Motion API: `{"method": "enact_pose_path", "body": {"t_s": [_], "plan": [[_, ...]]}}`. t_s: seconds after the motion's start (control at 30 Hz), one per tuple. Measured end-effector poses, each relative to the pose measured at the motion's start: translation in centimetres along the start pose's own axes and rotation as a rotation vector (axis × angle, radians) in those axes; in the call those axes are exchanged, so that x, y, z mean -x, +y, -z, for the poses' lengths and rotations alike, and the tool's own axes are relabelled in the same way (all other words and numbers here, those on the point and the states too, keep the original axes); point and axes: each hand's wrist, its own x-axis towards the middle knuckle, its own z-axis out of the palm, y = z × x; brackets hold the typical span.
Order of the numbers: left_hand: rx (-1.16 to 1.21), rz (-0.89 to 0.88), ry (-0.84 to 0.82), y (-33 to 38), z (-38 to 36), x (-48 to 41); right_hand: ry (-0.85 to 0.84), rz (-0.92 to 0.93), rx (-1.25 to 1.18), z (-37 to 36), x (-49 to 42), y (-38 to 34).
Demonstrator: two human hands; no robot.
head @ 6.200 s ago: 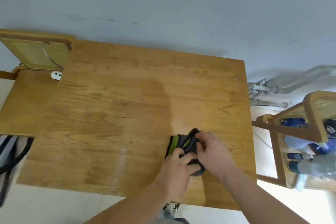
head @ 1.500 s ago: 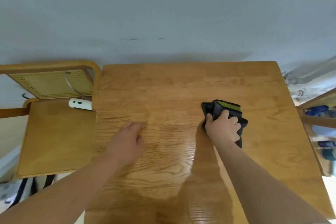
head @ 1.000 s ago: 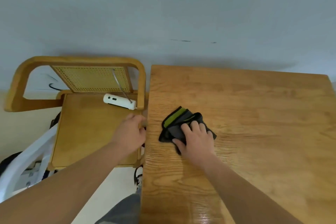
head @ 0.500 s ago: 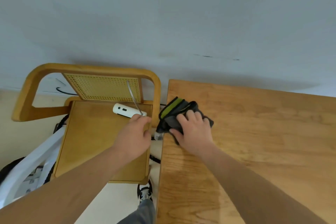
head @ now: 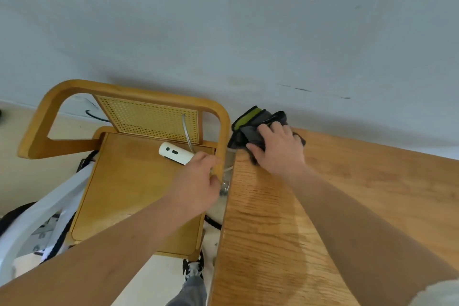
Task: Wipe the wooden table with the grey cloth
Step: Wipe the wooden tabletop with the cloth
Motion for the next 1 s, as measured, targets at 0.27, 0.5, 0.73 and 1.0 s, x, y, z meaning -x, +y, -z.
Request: {"method": "enact_pose_path", "body": {"t_s": [0.27,0.5,0.73,1.0], "plan": [[0.029,-0.095,-0.067,3.9,-2.4,-0.9,0.085,-0.719,-0.179,-0.7,3.8,6.3],[-0.084,-0.189,-0.117,8.9,-6.2,-1.6,-0.018,0.047,0.025,-0.2,8.3,13.7],[-0.16,-0.176,-0.194,17.0,-12.7,-1.5,0.125,-0.83,-0.248,-0.6,9.9,24.2],[-0.13,-0.181,-0.178,23.3,-19.7,-1.0,-0.021,0.347,-0.061,0.2,15.3,32.0]]}}
